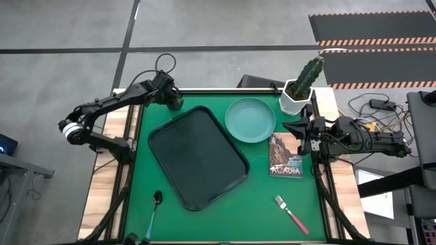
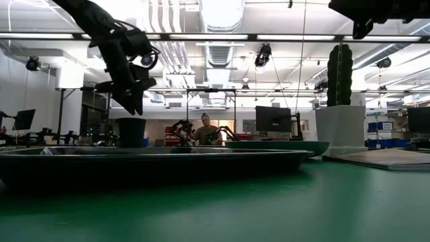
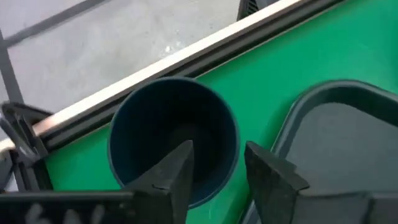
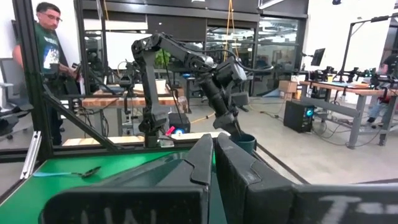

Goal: Pick and place plate/cup/fork/spoon on tray
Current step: Put the black cup on the black serving tray

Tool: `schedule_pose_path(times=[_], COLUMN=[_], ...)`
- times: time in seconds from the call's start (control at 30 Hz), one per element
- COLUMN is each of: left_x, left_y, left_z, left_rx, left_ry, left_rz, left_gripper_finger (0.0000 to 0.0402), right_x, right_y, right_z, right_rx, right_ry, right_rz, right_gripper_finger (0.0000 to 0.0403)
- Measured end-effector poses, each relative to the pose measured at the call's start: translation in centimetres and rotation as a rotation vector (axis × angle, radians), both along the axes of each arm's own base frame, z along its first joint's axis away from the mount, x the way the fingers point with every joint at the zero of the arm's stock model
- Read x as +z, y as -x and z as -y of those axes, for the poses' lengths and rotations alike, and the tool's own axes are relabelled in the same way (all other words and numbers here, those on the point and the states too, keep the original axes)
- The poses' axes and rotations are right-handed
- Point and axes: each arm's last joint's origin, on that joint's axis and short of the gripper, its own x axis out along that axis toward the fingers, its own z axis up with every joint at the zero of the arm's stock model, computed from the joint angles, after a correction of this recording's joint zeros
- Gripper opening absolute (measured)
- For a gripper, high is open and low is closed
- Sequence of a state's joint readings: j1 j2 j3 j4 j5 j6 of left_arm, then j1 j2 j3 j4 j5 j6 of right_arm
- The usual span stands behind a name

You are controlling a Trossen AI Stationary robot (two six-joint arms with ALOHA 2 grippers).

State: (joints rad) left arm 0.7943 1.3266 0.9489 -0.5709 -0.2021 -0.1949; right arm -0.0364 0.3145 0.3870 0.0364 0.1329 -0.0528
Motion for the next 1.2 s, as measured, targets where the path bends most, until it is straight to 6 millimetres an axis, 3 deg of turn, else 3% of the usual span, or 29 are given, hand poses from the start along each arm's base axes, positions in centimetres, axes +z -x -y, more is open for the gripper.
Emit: schedule_pose_path(times=[0.17, 0.53, 0.67, 0.93, 1.2], left_x=[-0.5, -1.2, -1.3, -1.3, -0.3], left_y=[0.0, -0.4, -0.5, -0.5, -0.7], left_z=[0.3, 0.2, 0.2, 0.2, 0.5], left_rx=[-0.132, -0.217, -0.216, -0.21, -0.223], left_ry=[-0.005, 0.02, 0.024, 0.025, -0.004], left_rz=[-0.088, -0.111, -0.113, -0.109, -0.089], left_gripper_finger=[0.0139, 0.0136, 0.0106, 0.0008, 0.0001], right_x=[0.0, 0.0, 0.0, 0.0, 0.0], right_y=[0.0, 0.0, 0.0, 0.0, 0.0], right_z=[0.0, 0.0, 0.0, 0.0, 0.0], right_rx=[0.0, 0.001, 0.001, 0.002, 0.002], right_ry=[0.0, -0.007, -0.007, -0.017, -0.018], right_rz=[-0.003, -0.003, -0.003, -0.001, -0.001], right_gripper_finger=[0.0009, 0.0009, 0.0009, 0.0009, 0.0009])
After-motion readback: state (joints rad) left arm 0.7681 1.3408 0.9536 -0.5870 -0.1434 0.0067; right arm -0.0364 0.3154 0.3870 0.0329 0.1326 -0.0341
